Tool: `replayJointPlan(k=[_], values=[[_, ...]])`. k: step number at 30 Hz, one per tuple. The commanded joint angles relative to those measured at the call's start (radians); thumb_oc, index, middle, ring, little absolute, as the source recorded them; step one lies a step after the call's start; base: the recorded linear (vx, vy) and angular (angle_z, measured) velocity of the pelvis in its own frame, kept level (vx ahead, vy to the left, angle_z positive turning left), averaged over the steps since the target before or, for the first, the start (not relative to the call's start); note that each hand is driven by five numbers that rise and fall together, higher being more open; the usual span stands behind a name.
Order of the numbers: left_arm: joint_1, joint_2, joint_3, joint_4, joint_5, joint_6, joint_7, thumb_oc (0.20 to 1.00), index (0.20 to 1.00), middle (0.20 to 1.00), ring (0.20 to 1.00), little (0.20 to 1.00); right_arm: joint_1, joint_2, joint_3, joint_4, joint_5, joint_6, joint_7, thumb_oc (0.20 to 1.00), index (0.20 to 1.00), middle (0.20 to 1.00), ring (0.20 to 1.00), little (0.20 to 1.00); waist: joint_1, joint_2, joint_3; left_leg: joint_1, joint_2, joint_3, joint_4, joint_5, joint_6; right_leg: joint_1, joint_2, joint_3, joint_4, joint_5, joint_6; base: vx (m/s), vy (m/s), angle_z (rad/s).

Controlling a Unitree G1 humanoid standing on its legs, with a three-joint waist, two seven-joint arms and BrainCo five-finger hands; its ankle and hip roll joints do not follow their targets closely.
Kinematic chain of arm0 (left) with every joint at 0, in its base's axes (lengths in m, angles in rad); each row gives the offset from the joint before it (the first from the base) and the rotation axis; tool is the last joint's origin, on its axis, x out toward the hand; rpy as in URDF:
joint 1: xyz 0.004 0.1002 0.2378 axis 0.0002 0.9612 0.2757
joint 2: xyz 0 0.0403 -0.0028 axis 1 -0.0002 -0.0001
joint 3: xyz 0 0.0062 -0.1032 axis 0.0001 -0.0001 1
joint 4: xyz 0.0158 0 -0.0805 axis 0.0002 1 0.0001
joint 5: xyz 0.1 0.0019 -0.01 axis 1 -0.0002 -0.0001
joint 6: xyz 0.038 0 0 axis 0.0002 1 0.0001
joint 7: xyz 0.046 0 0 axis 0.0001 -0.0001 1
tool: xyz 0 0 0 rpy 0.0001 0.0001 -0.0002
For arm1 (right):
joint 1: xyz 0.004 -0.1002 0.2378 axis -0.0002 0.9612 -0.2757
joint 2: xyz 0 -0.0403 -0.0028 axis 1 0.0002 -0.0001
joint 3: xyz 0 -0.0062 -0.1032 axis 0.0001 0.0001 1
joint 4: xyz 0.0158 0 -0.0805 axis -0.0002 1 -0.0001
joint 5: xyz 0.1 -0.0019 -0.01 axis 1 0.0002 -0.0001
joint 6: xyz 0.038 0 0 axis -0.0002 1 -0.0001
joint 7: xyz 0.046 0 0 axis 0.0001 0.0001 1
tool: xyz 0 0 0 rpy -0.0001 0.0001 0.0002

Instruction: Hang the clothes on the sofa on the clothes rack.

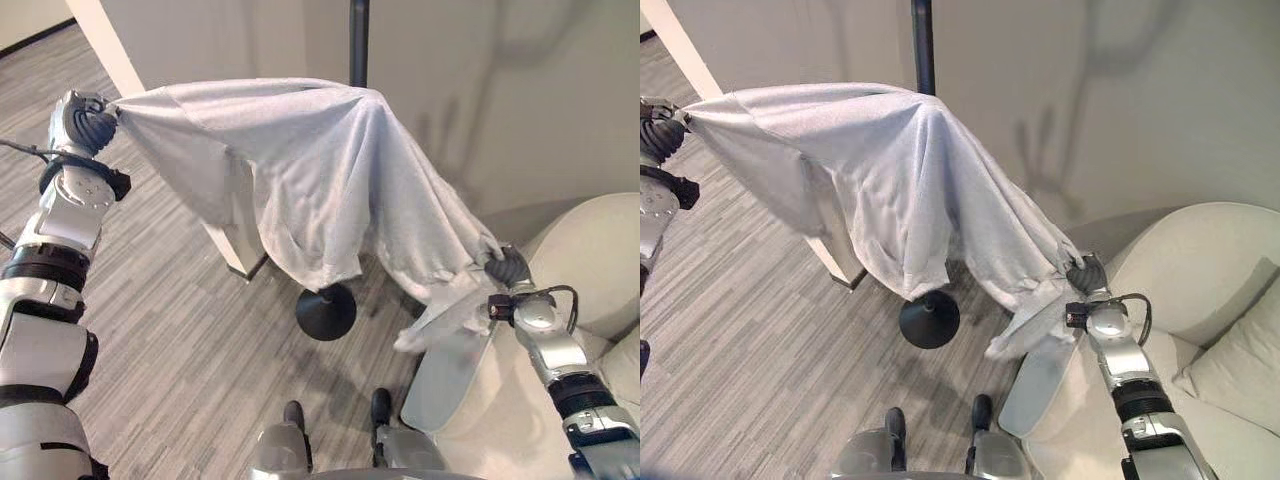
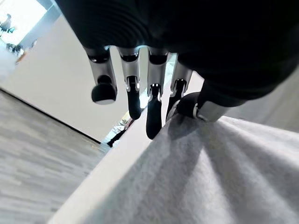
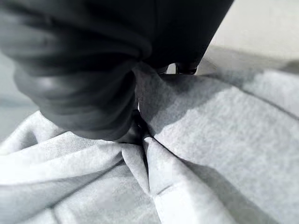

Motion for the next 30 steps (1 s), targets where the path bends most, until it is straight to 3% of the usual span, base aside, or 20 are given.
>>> replayJointPlan(k=[1,4,5,6,7,14,23,30], values=[[-0.116,0.04,-0.021,0.028,0.063,-0.032,0.025,0.2,0.2,0.2,0.2,0.2,-0.067,-0.072,-0.054,-0.045,0.01,-0.062,0.017,0.2,0.2,0.2,0.2,0.2,0.015,0.066,-0.041,0.146,0.012,-0.088,-0.226,0.037,-0.04,0.066,-0.013,-0.033,0.0,-0.063,0.002,0.03,-0.013,0.03],[-0.038,-0.001,0.042,-0.006,0.07,-0.035,0.021,0.2,0.2,0.2,0.2,0.2,-0.032,-0.035,-0.068,-0.069,0.012,-0.066,0.021,0.2,0.2,0.2,0.2,0.2,0.014,0.067,-0.054,0.144,0.013,-0.088,-0.226,0.038,-0.04,0.065,-0.014,-0.036,0.0,-0.063,0.003,0.0,0.0,0.0],[-0.008,-0.022,0.065,-0.031,0.074,-0.035,0.018,0.52,0.52,0.52,0.52,0.52,-0.028,-0.027,-0.067,-0.07,0.006,-0.067,0.021,0.457,0.457,0.457,0.457,0.457,0.015,0.066,-0.058,0.143,0.013,-0.088,-0.226,0.039,-0.04,0.064,-0.014,-0.036,0.0,-0.062,0.004,0.0,0.0,0.0],[-0.001,-0.022,0.072,-0.035,0.075,-0.033,0.018,0.52,0.52,0.52,0.52,0.52,-0.028,-0.028,-0.065,-0.071,0.006,-0.067,0.021,0.457,0.457,0.457,0.457,0.457,0.013,0.068,-0.06,0.142,0.013,-0.088,-0.226,0.039,-0.04,0.064,-0.014,-0.036,0.0,-0.062,0.004,0.0,0.0,0.0],[0.013,-0.031,0.084,-0.042,0.078,-0.034,0.019,1.0,1.0,1.0,1.0,1.0,-0.026,-0.022,-0.065,-0.068,0.004,-0.067,0.022,1.0,1.0,1.0,1.0,1.0,0.014,0.067,-0.062,0.142,0.013,-0.088,-0.226,0.038,-0.04,0.064,-0.014,-0.035,0.0,-0.061,0.004,0.0,0.0,0.0],[0.259,-0.195,0.28,-0.228,0.067,-0.035,-0.004,1.0,1.0,1.0,1.0,1.0,0.011,-0.007,-0.097,-0.066,-0.012,-0.068,0.02,1.0,1.0,1.0,1.0,1.0,0.011,0.075,-0.111,0.141,0.014,-0.085,-0.226,0.042,-0.039,0.065,-0.013,-0.037,0.0,-0.054,0.007,0.0,0.0,0.0],[0.477,-0.297,0.412,-0.413,0.07,-0.033,-0.047,1.0,1.0,1.0,1.0,1.0,0.067,0.001,-0.166,-0.066,-0.03,-0.061,0.019,1.0,1.0,1.0,1.0,1.0,0.016,0.083,-0.155,0.139,0.017,-0.086,-0.226,0.054,-0.041,0.07,-0.013,-0.046,0.0,-0.045,0.012,0.0,0.001,0.0],[0.754,-0.422,0.549,-0.472,0.081,-0.019,-0.087,1.0,1.0,1.0,1.0,1.0,0.191,0.009,-0.307,-0.112,-0.096,-0.053,0.005,1.0,1.0,1.0,1.0,1.0,0.015,0.093,-0.18,0.138,0.022,-0.087,-0.226,0.069,-0.041,0.076,-0.015,-0.053,0.0,-0.036,0.016,0.0,0.0,0.0]])
